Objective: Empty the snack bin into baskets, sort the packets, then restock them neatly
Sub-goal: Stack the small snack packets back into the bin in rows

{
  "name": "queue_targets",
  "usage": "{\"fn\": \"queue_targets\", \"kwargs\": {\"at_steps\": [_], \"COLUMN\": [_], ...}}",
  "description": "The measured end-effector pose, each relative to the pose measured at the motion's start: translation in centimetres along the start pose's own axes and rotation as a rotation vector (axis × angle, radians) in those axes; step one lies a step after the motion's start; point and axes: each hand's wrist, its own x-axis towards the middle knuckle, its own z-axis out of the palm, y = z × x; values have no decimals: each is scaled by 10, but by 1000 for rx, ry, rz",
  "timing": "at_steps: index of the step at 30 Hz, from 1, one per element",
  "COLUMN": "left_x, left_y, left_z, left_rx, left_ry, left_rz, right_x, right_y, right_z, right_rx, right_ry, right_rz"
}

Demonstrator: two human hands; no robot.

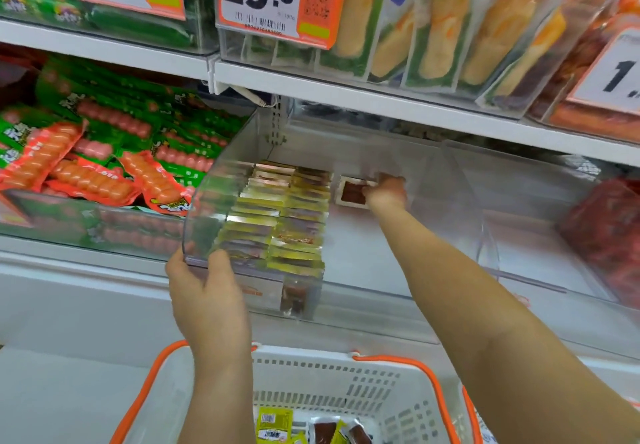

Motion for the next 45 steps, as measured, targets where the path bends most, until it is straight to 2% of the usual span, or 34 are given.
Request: {"fn": "queue_targets", "kwargs": {"at_steps": [5, 7, 10, 12, 15, 17, 21, 25, 30, 32, 36, 40, 45], "left_x": [-2, -2, 0, 1, -2, -2, -1, 2, 3, 3, 3, 4, 6], "left_y": [2, 2, 0, 0, 0, 0, -1, -1, -2, -2, -1, -1, -2], "left_z": [2, 2, 3, 3, 3, 4, 5, 4, 2, 0, -1, -1, -2], "left_rx": [-13, -7, 2, -11, -22, -28, -30, 6, 15, 24, 53, 62, 64], "left_ry": [18, 29, 44, 35, 33, 35, 34, 14, -21, -38, -48, -45, -54], "left_rz": [7, 10, 22, 19, 15, 16, 19, 30, 35, 41, 53, 51, 56], "right_x": [-5, -13, -30, -39, -44, -24, -29, -55, -80, -88, -112, -127, -118], "right_y": [-5, -17, -33, -36, -43, -36, -38, -41, -41, -33, -24, -30, -33], "right_z": [-11, -11, 1, 11, 25, 41, 27, 25, 14, -1, -21, -2, 14], "right_rx": [82, 163, 442, 544, 623, 658, 613, 593, 700, 637, 440, 371, 443], "right_ry": [17, -86, -357, -493, -572, -566, -516, -654, -679, -690, -826, -914, -900], "right_rz": [-30, -18, 212, 307, 318, 295, 395, 416, 444, 487, 489, 479, 521]}}
